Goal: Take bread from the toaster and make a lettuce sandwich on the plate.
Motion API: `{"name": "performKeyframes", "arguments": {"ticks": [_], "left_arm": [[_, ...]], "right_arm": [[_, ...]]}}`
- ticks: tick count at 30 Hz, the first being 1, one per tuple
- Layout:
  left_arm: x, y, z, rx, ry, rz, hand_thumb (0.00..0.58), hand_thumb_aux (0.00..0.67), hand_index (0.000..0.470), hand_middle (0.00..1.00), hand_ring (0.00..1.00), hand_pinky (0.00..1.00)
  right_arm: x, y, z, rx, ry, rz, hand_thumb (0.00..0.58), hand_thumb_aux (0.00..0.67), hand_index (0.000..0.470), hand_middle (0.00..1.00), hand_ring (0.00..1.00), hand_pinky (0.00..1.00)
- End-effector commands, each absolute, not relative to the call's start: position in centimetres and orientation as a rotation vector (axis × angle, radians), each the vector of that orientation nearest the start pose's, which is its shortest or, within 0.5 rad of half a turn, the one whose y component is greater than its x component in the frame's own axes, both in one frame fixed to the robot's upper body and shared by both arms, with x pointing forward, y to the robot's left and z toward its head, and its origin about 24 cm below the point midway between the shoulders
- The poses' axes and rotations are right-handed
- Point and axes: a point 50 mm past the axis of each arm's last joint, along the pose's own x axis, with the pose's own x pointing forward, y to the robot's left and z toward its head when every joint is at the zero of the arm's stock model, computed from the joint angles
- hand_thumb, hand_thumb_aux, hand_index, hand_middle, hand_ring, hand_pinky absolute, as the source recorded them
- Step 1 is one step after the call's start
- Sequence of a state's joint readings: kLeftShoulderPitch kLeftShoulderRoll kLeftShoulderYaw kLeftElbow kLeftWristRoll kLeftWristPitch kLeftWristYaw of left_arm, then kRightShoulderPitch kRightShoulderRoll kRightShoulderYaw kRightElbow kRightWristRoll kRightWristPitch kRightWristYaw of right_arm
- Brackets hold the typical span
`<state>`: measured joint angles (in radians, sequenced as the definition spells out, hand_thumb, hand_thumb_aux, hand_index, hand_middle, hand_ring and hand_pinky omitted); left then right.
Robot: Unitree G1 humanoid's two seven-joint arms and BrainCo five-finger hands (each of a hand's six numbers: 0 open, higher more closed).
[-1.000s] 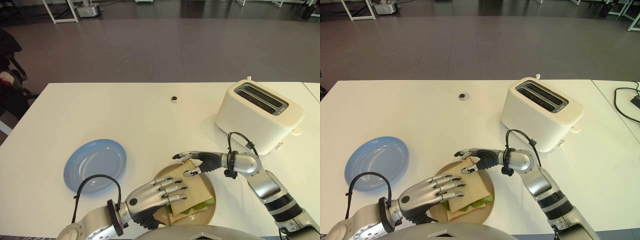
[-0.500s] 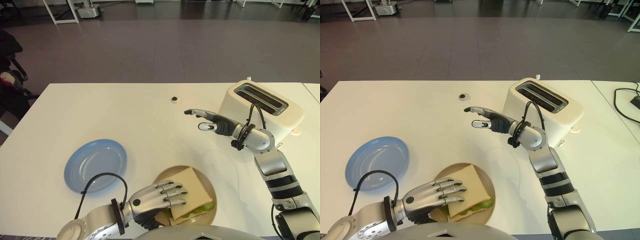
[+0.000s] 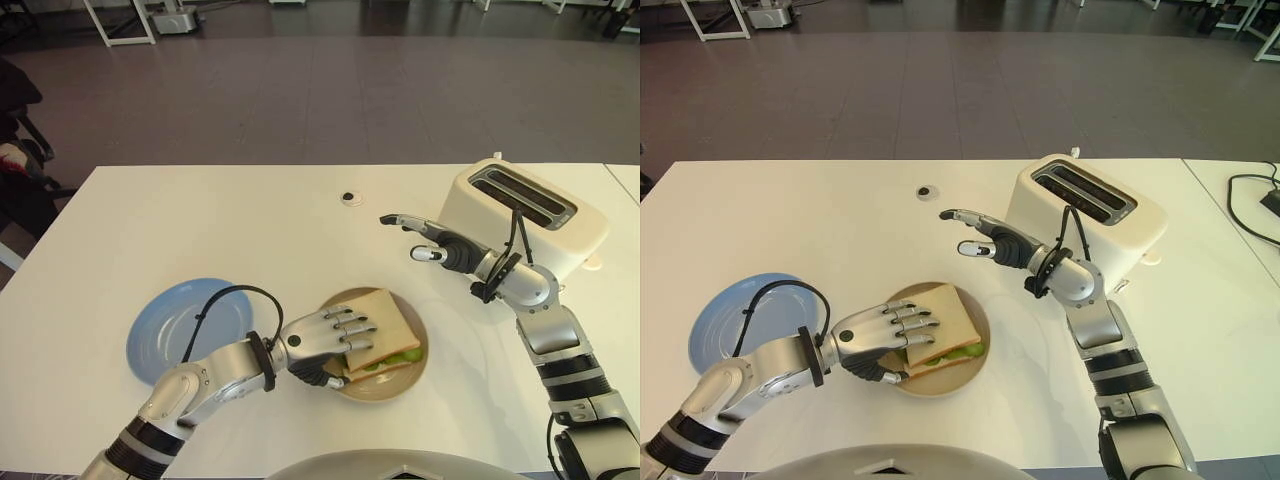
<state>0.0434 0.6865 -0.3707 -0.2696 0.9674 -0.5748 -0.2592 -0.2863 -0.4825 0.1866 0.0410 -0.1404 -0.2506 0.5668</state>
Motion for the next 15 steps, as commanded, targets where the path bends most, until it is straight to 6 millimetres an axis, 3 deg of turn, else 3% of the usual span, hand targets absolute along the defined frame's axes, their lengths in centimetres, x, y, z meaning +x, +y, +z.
{"name": "performKeyframes", "arguments": {"ticks": [1, 2, 3, 7, 9, 11, 12, 13, 14, 15], "left_arm": [[19.1, 14.6, 5.2, 1.628, -0.419, -1.076, 0.288, 0.194, 0.136, 0.0, 0.0, 0.0], [19.1, 14.5, 5.9, 1.592, -0.445, -1.052, 0.168, 0.105, 0.074, 0.0, 0.0, 0.0], [19.1, 14.3, 6.8, 1.542, -0.476, -1.02, 0.005, 0.003, 0.002, 0.0, 0.0, 0.0], [19.3, 14.8, 12.0, 1.317, -0.626, -0.808, 0.0, 0.0, 0.0, 0.0, 0.0, 0.0], [18.8, 16.4, 13.9, 1.248, -0.647, -0.69, 0.0, 0.0, 0.0, 0.0, 0.0, 0.0], [17.2, 18.3, 14.4, 1.161, -0.598, -0.625, 0.0, 0.0, 0.0, 0.0, 0.0, 0.0], [15.8, 19.0, 13.6, 1.124, -0.522, -0.646, 0.0, 0.0, 0.0, 0.0, 0.0, 0.0], [14.1, 19.4, 11.7, 1.117, -0.396, -0.722, 0.16, 0.1, 0.07, 0.26, 0.26, 0.26], [12.4, 19.4, 10.1, 1.112, -0.292, -0.797, 0.531, 0.476, 0.334, 1.0, 1.0, 1.0], [11.0, 19.2, 8.9, 1.106, -0.217, -0.865, 0.58, 0.67, 0.47, 1.0, 1.0, 1.0]], "right_arm": [[28.2, -15.4, 10.8, -0.763, -0.259, 0.783, 0.0, 0.0, 0.0, 0.0, 0.0, 0.0], [28.1, -15.4, 10.7, -0.763, -0.263, 0.785, 0.0, 0.0, 0.0, 0.0, 0.0, 0.0], [27.9, -15.4, 10.7, -0.765, -0.274, 0.793, 0.0, 0.0, 0.0, 0.0, 0.0, 0.0], [26.8, -15.9, 11.6, -0.796, -0.364, 0.819, 0.0, 0.0, 0.0, 0.0, 0.0, 0.0], [25.6, -17.2, 12.7, -0.822, -0.417, 0.827, 0.0, 0.0, 0.0, 0.0, 0.0, 0.0], [23.9, -18.7, 13.7, -0.864, -0.455, 0.868, 0.0, 0.0, 0.0, 0.0, 0.0, 0.0], [22.7, -19.3, 13.6, -0.908, -0.452, 0.926, 0.0, 0.0, 0.0, 0.06, 0.06, 0.06], [21.2, -19.7, 12.9, -0.968, -0.425, 1.023, 0.062, 0.037, 0.026, 0.82, 0.82, 0.82], [19.8, -19.9, 12.0, -0.998, -0.38, 1.123, 0.541, 0.497, 0.348, 1.0, 1.0, 1.0], [18.5, -19.8, 11.1, -0.999, -0.346, 1.219, 0.58, 0.67, 0.47, 1.0, 1.0, 1.0]]}}
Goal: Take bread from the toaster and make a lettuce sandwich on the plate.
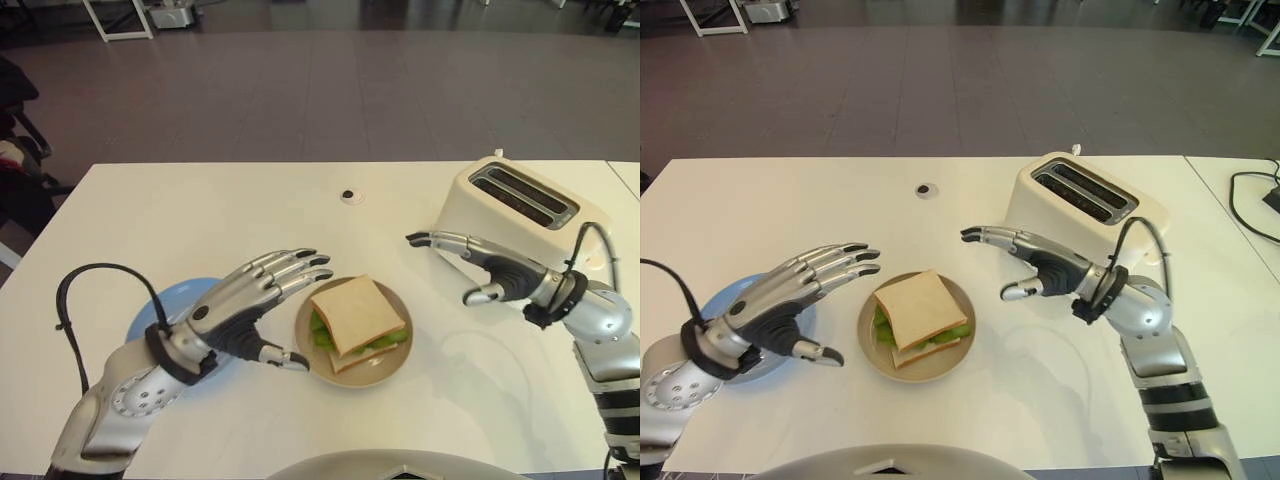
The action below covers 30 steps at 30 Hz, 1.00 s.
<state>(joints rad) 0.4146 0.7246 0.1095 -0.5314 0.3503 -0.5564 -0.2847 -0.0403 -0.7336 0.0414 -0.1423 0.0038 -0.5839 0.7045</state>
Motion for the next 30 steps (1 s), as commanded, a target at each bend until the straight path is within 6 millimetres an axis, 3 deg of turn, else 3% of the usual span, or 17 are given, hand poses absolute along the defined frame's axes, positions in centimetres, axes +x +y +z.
{"name": "performKeyframes", "arguments": {"ticks": [1, 4, 8, 11, 15, 17, 20, 25, 27, 30], "left_arm": [[10.0, 18.9, 8.5, 1.105, -0.183, -0.902, 0.58, 0.67, 0.47, 1.0, 1.0, 1.0], [9.1, 17.6, 8.8, 1.133, -0.192, -0.969, 0.58, 0.67, 0.47, 1.0, 1.0, 1.0], [8.9, 15.5, 7.0, 1.222, -0.231, -1.049, 0.58, 0.67, 0.47, 1.0, 1.0, 1.0], [10.5, 14.8, 4.3, 1.394, -0.258, -0.991, 0.58, 0.67, 0.47, 1.0, 1.0, 1.0], [13.2, 15.1, 1.8, 1.576, -0.298, -0.933, 0.58, 0.67, 0.47, 1.0, 1.0, 1.0], [15.3, 14.9, 1.8, 1.609, -0.354, -0.872, 0.58, 0.67, 0.47, 1.0, 1.0, 1.0], [20.2, 14.6, 1.9, 1.717, -0.446, -0.789, 0.58, 0.67, 0.47, 1.0, 1.0, 1.0], [26.8, 14.5, 1.5, 1.736, -0.482, -0.685, 0.58, 0.67, 0.47, 1.0, 1.0, 1.0], [28.1, 14.4, 1.4, 1.743, -0.491, -0.675, 0.58, 0.67, 0.47, 1.0, 1.0, 1.0], [28.5, 14.2, 1.4, 1.732, -0.529, -0.664, 0.58, 0.67, 0.47, 1.0, 1.0, 1.0]], "right_arm": [[17.6, -19.6, 10.6, -0.989, -0.326, 1.282, 0.58, 0.67, 0.47, 1.0, 1.0, 1.0], [15.9, -18.7, 8.5, -0.94, -0.279, 1.378, 0.58, 0.67, 0.47, 1.0, 1.0, 1.0], [14.6, -16.9, 2.2, -1.099, -0.19, 1.419, 0.58, 0.67, 0.47, 1.0, 1.0, 1.0], [13.9, -16.4, -0.7, -1.176, -0.153, 1.348, 0.58, 0.67, 0.47, 1.0, 1.0, 1.0], [14.6, -15.7, -2.7, -1.213, -0.126, 1.219, 0.58, 0.67, 0.47, 1.0, 1.0, 1.0], [15.8, -15.2, -3.3, -1.209, -0.119, 1.156, 0.58, 0.67, 0.47, 1.0, 1.0, 1.0], [18.5, -14.5, -3.7, -1.228, -0.117, 1.05, 0.58, 0.67, 0.47, 1.0, 1.0, 1.0], [26.9, -12.6, -2.1, -1.243, -0.127, 0.878, 0.58, 0.67, 0.47, 1.0, 1.0, 1.0], [28.7, -12.2, -0.9, -1.245, -0.171, 0.83, 0.58, 0.67, 0.47, 1.0, 1.0, 1.0], [30.2, -12.4, 0.4, -1.226, -0.215, 0.781, 0.58, 0.67, 0.47, 1.0, 1.0, 1.0]]}}
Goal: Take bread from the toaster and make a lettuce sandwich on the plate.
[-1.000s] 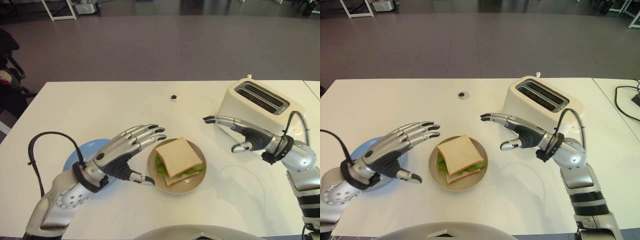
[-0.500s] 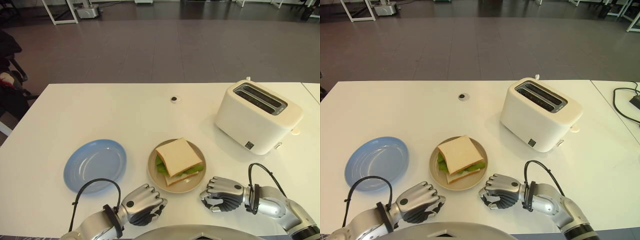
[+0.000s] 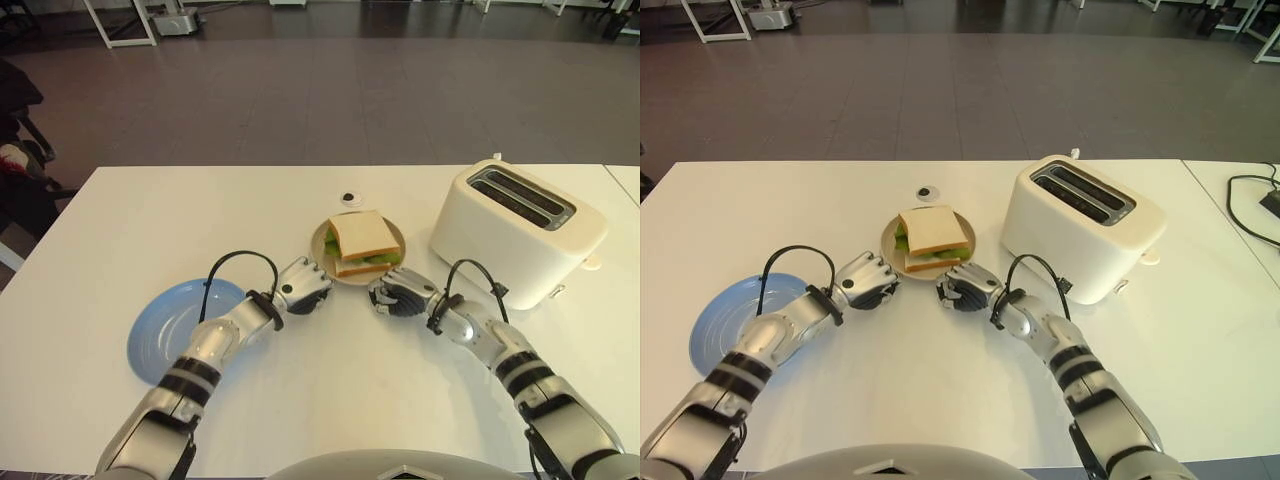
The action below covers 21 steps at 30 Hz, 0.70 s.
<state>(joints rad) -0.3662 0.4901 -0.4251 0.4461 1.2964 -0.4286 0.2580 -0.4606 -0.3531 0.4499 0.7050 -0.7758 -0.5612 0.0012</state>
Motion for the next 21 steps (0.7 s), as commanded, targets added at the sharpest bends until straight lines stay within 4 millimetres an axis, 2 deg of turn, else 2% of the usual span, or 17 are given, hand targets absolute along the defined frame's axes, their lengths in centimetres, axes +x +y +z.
{"name": "performKeyframes", "arguments": {"ticks": [1, 3, 5, 6, 7, 8, 9, 10, 11, 12, 13, 14, 16, 18, 21], "left_arm": [[28.4, 14.2, 1.4, 1.73, -0.535, -0.662, 0.58, 0.67, 0.47, 1.0, 1.0, 1.0], [28.0, 14.1, 1.9, 1.72, -0.571, -0.651, 0.58, 0.67, 0.47, 1.0, 1.0, 1.0], [27.1, 13.7, 3.4, 1.701, -0.622, -0.616, 0.58, 0.67, 0.47, 1.0, 1.0, 1.0], [26.1, 13.4, 4.6, 1.661, -0.649, -0.581, 0.58, 0.659, 0.463, 1.0, 1.0, 1.0], [24.8, 13.2, 5.9, 1.595, -0.66, -0.543, 0.556, 0.533, 0.374, 1.0, 1.0, 1.0], [23.2, 13.0, 7.3, 1.508, -0.657, -0.51, 0.47, 0.378, 0.265, 0.81, 0.81, 0.81], [21.5, 13.1, 8.5, 1.401, -0.64, -0.479, 0.352, 0.25, 0.175, 0.26, 0.26, 0.26], [20.1, 13.4, 9.1, 1.308, -0.606, -0.455, 0.248, 0.163, 0.114, 0.0, 0.0, 0.0], [18.8, 13.6, 9.3, 1.2, -0.561, -0.439, 0.187, 0.118, 0.083, 0.0, 0.0, 0.0], [17.6, 13.9, 9.2, 1.058, -0.515, -0.421, 0.14, 0.087, 0.061, 0.0, 0.0, 0.0], [16.7, 14.1, 8.7, 0.92, -0.47, -0.418, 0.144, 0.089, 0.063, 0.0, 0.0, 0.0], [15.9, 14.2, 8.2, 0.718, -0.44, -0.418, 0.0, 0.0, 0.0, 0.0, 0.0, 0.0], [15.7, 14.7, 7.5, 0.382, -0.396, -0.38, 0.0, 0.0, 0.0, 0.0, 0.0, 0.0], [16.4, 14.7, 6.5, 0.28, -0.36, -0.391, 0.0, 0.0, 0.0, 0.0, 0.0, 0.0], [16.4, 14.3, 6.9, 0.164, -0.381, -0.428, 0.0, 0.0, 0.0, 0.0, 0.0, 0.0]], "right_arm": [[30.4, -12.5, 0.6, -1.221, -0.226, 0.773, 0.58, 0.67, 0.47, 1.0, 1.0, 1.0], [30.3, -12.8, 1.1, -1.201, -0.254, 0.756, 0.58, 0.67, 0.47, 0.92, 0.92, 0.92], [29.9, -13.2, 1.6, -1.183, -0.296, 0.75, 0.578, 0.631, 0.442, 0.82, 0.82, 0.82], [29.3, -13.5, 2.1, -1.165, -0.327, 0.748, 0.527, 0.468, 0.328, 0.54, 0.54, 0.54], [28.5, -13.8, 2.9, -1.146, -0.377, 0.751, 0.468, 0.376, 0.264, 0.38, 0.38, 0.38], [27.3, -14.1, 4.0, -1.128, -0.437, 0.756, 0.0, 0.0, 0.0, 0.18, 0.18, 0.18], [25.9, -14.4, 5.4, -1.053, -0.492, 0.748, 0.0, 0.0, 0.0, 0.17, 0.17, 0.17], [24.6, -14.6, 6.6, -0.963, -0.528, 0.743, 0.0, 0.0, 0.0, 0.16, 0.16, 0.16], [23.7, -14.9, 7.5, -0.873, -0.551, 0.746, 0.0, 0.0, 0.0, 0.11, 0.11, 0.11], [23.2, -15.3, 7.7, -0.765, -0.541, 0.75, 0.0, 0.0, 0.0, 0.0, 0.0, 0.0], [22.9, -15.7, 7.5, -0.678, -0.506, 0.749, 0.0, 0.0, 0.0, 0.0, 0.0, 0.0], [22.8, -15.9, 7.1, -0.548, -0.467, 0.745, 0.0, 0.0, 0.0, 0.0, 0.0, 0.0], [22.9, -16.3, 6.6, -0.331, -0.429, 0.715, 0.0, 0.0, 0.0, 0.0, 0.0, 0.0], [23.2, -16.8, 6.4, -0.264, -0.421, 0.692, 0.0, 0.0, 0.0, 0.0, 0.0, 0.0], [23.6, -17.3, 6.9, -0.154, -0.429, 0.662, 0.0, 0.0, 0.0, 0.0, 0.0, 0.0]]}}
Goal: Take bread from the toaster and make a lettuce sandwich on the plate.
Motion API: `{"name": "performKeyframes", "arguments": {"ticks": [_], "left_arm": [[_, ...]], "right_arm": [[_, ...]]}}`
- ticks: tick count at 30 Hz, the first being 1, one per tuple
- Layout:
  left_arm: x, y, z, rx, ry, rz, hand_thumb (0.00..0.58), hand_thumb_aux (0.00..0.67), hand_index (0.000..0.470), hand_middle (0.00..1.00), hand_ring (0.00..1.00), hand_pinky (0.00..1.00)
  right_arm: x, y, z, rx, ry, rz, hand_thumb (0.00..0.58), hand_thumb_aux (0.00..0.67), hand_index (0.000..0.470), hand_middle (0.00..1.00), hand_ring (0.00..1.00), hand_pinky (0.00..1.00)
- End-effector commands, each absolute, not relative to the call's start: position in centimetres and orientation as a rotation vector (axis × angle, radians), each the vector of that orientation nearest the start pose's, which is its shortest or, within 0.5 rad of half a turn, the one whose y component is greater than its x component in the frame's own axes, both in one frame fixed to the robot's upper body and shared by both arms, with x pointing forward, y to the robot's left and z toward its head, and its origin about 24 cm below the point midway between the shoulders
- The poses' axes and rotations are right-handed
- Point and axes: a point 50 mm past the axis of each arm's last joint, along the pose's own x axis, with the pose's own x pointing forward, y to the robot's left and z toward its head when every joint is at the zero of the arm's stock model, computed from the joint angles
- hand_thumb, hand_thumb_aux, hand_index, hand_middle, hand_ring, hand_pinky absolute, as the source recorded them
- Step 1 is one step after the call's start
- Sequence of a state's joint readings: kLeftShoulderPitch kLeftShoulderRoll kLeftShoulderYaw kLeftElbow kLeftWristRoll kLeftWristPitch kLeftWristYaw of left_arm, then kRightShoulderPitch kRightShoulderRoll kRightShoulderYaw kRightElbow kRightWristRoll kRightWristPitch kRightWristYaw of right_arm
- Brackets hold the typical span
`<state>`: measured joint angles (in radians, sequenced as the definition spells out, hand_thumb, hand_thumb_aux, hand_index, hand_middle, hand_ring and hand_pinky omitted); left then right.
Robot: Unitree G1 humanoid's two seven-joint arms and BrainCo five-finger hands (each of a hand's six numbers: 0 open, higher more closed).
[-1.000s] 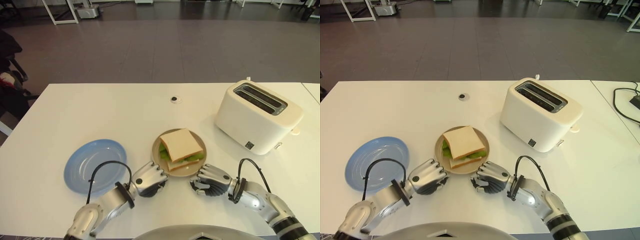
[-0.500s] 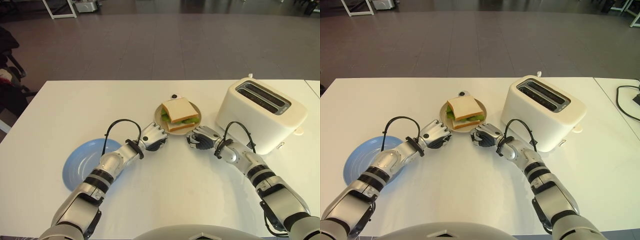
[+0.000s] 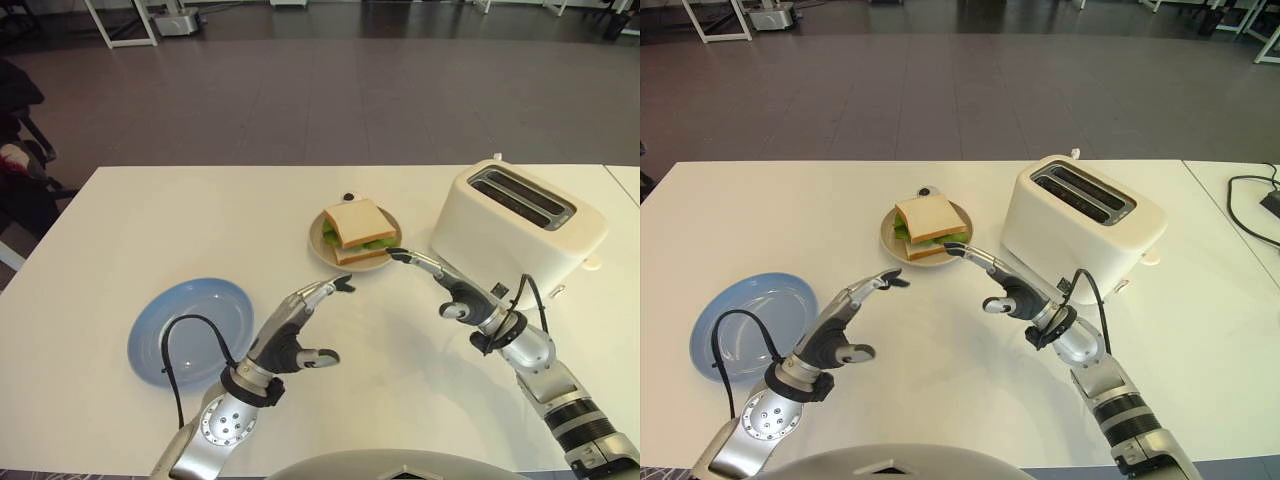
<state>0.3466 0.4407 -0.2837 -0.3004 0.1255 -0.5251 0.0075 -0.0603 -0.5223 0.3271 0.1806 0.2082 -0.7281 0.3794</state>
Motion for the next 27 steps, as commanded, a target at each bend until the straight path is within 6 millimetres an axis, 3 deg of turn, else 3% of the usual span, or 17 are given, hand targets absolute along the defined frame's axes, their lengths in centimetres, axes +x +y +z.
{"name": "performKeyframes", "arguments": {"ticks": [1, 5, 15, 21, 27], "left_arm": [[16.4, 14.4, 6.9, 0.139, -0.384, -0.431, 0.0, 0.0, 0.0, 0.0, 0.0, 0.0], [17.2, 15.2, 7.3, 0.031, -0.395, -0.433, 0.0, 0.0, 0.0, 0.0, 0.0, 0.0], [17.9, 16.8, 6.3, 0.208, -0.399, -0.437, 0.0, 0.0, 0.0, 0.0, 0.0, 0.0], [19.5, 18.6, 6.4, 0.189, -0.423, -0.341, 0.0, 0.0, 0.0, 0.0, 0.0, 0.0], [20.0, 18.9, 6.9, 0.116, -0.445, -0.313, 0.0, 0.0, 0.0, 0.0, 0.0, 0.0]], "right_arm": [[23.7, -17.5, 7.0, -0.114, -0.425, 0.656, 0.0, 0.0, 0.0, 0.0, 0.0, 0.0], [23.7, -18.4, 7.0, 0.006, -0.406, 0.616, 0.0, 0.0, 0.0, 0.0, 0.0, 0.0], [22.7, -17.4, 7.3, 0.067, -0.445, 0.682, 0.0, 0.0, 0.0, 0.0, 0.0, 0.0], [23.1, -17.3, 6.9, 0.062, -0.436, 0.664, 0.0, 0.0, 0.0, 0.0, 0.0, 0.0], [23.3, -17.9, 7.0, 0.113, -0.419, 0.64, 0.0, 0.0, 0.0, 0.0, 0.0, 0.0]]}}
